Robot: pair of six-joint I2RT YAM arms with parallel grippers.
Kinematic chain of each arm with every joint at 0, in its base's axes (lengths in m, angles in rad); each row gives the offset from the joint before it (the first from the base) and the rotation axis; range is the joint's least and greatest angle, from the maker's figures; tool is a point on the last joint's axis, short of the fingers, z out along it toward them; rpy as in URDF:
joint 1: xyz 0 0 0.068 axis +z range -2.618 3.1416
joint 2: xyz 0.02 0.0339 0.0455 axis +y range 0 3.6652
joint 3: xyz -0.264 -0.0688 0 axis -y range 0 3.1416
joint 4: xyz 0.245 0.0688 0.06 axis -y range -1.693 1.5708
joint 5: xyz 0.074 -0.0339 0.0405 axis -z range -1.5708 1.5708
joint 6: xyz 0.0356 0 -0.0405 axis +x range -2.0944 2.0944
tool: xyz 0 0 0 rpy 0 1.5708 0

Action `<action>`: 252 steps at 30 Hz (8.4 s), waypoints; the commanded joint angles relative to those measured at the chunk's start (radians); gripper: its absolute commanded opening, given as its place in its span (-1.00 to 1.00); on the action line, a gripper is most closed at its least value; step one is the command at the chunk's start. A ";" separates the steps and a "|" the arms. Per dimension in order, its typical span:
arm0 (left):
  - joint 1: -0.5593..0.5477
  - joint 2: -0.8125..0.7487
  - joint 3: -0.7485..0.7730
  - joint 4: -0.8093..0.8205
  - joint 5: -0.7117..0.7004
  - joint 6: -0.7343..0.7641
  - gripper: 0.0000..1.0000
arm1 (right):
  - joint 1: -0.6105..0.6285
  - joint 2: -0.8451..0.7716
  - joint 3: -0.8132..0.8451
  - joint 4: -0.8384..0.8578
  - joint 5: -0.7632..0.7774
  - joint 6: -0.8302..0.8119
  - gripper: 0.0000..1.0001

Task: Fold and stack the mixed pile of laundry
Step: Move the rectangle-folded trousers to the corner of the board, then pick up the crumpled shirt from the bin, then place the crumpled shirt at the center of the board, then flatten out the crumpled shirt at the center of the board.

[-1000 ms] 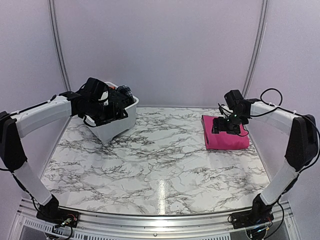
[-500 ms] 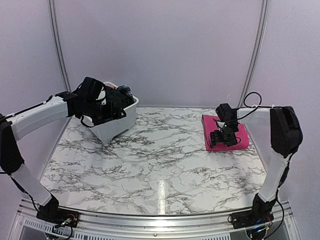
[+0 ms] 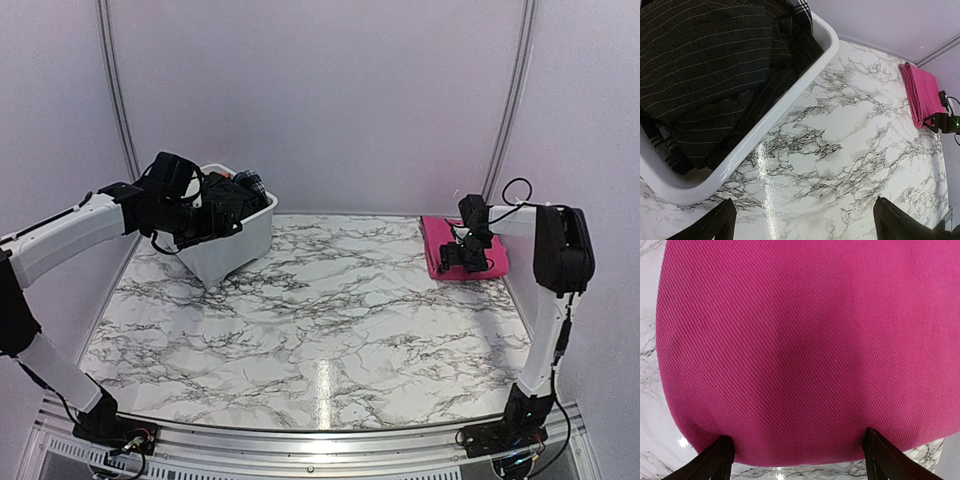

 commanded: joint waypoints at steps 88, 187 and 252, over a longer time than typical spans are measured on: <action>0.032 0.119 0.331 -0.080 0.028 0.078 0.98 | 0.019 -0.593 -0.189 0.154 -0.689 0.168 0.97; -0.515 0.050 0.030 -0.172 -0.456 0.057 -1.00 | 0.404 -0.222 -0.521 0.288 -0.505 0.153 -1.00; -0.041 -0.108 -0.479 -0.208 -0.258 -0.219 0.89 | 0.342 -0.740 -0.334 -0.250 -0.151 0.180 -1.00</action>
